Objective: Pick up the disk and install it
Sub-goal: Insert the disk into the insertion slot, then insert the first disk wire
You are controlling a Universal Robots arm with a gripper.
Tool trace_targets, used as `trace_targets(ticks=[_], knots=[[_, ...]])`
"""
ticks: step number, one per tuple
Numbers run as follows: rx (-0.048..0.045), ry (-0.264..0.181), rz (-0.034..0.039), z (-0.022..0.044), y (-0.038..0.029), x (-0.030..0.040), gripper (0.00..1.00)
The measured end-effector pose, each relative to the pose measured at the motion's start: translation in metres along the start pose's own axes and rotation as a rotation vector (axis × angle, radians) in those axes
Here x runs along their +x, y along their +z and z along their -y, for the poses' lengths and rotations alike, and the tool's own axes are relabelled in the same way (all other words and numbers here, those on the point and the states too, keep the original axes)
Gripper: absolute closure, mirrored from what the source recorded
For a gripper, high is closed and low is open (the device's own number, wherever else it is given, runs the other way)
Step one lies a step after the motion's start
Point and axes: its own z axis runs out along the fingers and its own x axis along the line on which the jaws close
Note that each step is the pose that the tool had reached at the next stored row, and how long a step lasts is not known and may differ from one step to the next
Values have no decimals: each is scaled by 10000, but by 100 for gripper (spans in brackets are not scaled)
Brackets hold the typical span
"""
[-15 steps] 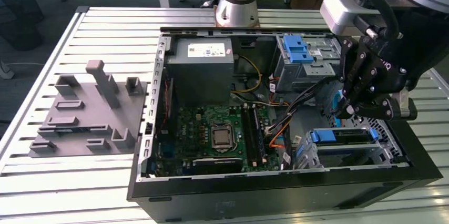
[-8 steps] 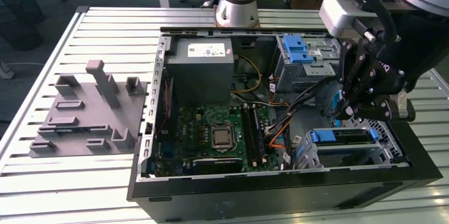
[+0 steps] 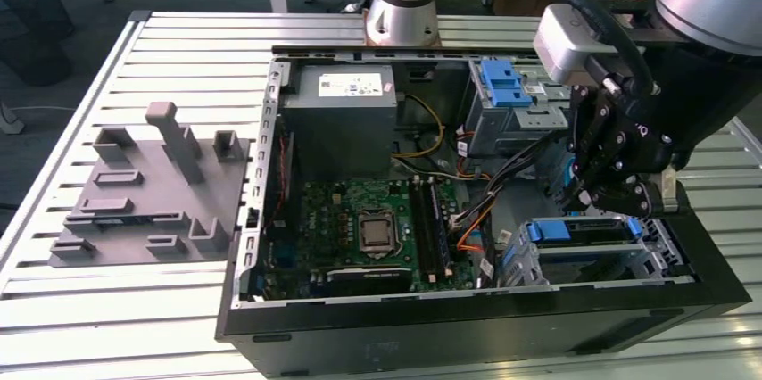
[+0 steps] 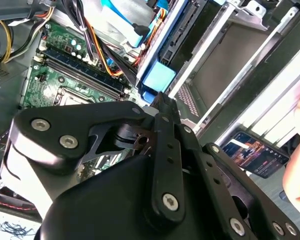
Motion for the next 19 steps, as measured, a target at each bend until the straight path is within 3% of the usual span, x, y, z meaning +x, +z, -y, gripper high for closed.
trace_targets(ticks=[19], knots=[[0,0,-1,18,66,0,89]])
